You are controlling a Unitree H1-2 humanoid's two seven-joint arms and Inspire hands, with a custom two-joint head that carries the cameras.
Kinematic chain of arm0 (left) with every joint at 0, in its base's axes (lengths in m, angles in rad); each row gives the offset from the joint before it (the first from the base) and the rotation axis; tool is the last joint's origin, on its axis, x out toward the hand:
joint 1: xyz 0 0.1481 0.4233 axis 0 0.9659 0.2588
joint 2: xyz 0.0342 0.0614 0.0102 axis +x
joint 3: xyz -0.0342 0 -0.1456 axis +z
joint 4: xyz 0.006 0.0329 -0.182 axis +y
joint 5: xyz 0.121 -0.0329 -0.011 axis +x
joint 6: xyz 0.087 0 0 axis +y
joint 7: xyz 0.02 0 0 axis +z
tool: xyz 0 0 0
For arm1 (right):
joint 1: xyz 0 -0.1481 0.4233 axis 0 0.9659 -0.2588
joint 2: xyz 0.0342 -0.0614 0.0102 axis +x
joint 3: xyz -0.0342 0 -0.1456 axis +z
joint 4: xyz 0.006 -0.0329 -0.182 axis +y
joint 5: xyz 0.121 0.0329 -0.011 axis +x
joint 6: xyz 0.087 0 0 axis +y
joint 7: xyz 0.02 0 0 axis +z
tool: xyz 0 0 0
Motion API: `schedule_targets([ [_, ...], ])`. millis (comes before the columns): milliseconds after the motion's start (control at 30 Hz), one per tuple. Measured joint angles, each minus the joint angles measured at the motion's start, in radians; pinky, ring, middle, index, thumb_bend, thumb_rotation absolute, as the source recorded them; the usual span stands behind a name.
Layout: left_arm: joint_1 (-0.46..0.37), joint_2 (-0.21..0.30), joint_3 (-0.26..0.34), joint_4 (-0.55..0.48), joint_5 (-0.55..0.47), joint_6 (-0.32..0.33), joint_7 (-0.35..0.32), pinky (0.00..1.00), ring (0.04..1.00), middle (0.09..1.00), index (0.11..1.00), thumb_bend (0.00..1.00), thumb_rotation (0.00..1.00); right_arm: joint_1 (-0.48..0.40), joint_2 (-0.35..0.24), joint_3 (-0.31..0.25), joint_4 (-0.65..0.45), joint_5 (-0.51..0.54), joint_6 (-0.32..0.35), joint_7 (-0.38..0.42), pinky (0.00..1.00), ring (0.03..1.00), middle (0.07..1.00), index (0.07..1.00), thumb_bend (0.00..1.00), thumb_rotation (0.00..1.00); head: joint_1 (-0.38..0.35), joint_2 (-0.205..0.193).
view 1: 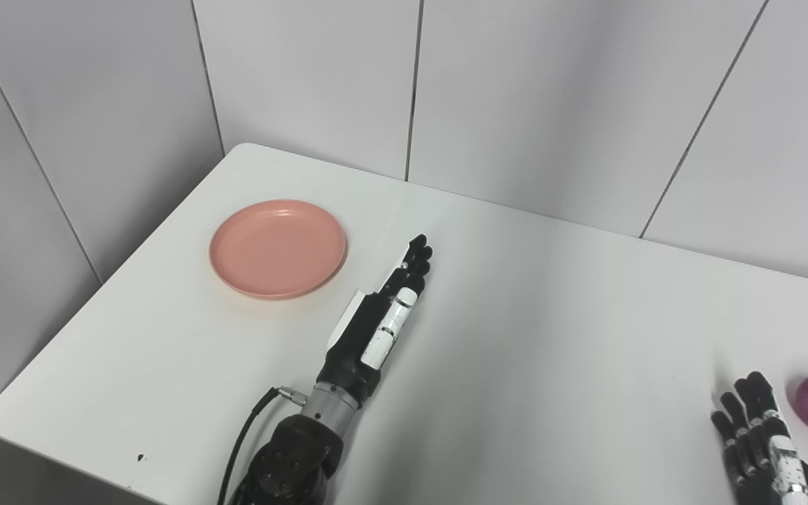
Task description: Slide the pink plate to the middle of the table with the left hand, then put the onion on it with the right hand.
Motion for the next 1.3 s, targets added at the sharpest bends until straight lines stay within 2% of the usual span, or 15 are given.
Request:
schedule_targets([
  [233, -0.021, 0.009, 0.03, -0.026, -0.004, -0.003, 0.0, 0.99, 0.984, 0.993, 0.965, 0.47, 1.0, 0.0, 0.0, 0.0, 0.0, 0.001, 0.0, 0.0, 1.0, 1.0, 1.0, 1.0, 0.28, 1.0, 0.0, 0.0],
  [467, -0.037, 0.04, 0.054, -0.007, -0.004, -0.036, 0.0, 0.99, 0.987, 0.995, 0.966, 0.51, 1.0, 0.0, 0.0, 0.0, -0.001, 0.002, 0.0, 0.0, 1.0, 1.0, 1.0, 1.0, 0.28, 1.0, -0.003, 0.0],
  [667, -0.041, 0.069, 0.084, 0.017, -0.015, -0.075, -0.001, 0.98, 1.0, 1.0, 0.979, 0.51, 1.0, 0.0, 0.0, 0.0, -0.001, 0.004, 0.0, 0.0, 1.0, 1.0, 1.0, 1.0, 0.25, 1.0, -0.003, -0.002],
  [1300, -0.077, 0.109, 0.156, -0.046, -0.005, -0.026, 0.022, 0.99, 0.989, 0.996, 0.977, 0.48, 1.0, 0.0, 0.0, 0.001, 0.0, 0.001, 0.0, 0.0, 1.0, 1.0, 1.0, 1.0, 0.25, 1.0, 0.0, -0.011],
])
